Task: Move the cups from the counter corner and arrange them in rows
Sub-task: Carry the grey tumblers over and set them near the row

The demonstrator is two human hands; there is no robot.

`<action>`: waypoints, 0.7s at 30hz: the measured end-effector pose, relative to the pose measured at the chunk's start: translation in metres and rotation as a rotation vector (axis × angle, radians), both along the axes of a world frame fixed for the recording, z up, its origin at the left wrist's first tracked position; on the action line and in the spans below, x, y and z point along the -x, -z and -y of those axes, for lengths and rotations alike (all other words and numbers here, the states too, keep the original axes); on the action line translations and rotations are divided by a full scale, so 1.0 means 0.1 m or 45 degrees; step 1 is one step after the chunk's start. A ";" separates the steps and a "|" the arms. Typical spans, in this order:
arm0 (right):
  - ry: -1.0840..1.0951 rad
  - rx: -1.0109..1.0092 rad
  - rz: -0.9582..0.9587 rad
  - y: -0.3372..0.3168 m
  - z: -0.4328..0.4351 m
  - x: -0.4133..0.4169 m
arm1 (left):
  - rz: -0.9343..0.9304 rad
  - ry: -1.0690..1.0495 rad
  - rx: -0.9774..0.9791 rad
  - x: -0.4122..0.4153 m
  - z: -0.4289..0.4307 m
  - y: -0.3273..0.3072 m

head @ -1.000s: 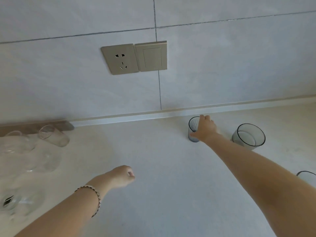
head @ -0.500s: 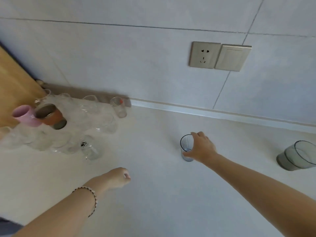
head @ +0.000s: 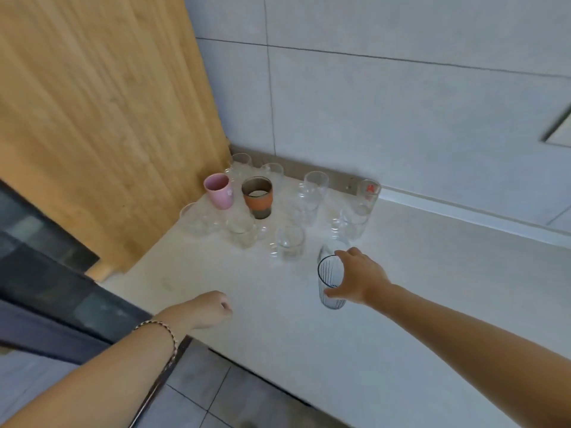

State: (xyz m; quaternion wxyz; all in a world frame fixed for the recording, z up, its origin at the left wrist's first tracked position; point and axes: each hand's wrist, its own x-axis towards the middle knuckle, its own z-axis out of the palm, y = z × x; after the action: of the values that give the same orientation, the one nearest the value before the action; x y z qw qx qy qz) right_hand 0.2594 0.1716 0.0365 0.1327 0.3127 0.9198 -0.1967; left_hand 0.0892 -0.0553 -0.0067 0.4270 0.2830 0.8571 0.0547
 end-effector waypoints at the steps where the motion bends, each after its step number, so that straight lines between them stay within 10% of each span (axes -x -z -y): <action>1: -0.019 0.008 0.009 0.01 0.15 0.16 | 0.007 -0.018 0.005 0.15 0.14 0.00; 21: -0.186 0.178 -0.110 0.61 1.91 3.05 | 0.109 -0.288 -0.002 1.47 1.17 0.43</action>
State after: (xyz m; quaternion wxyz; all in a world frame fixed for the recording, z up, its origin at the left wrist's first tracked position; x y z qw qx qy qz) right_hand -0.0458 -0.0197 -0.0247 0.1284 0.2260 0.9291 -0.2633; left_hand -0.0578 -0.1724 -0.0502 0.4540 0.1821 0.8645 0.1154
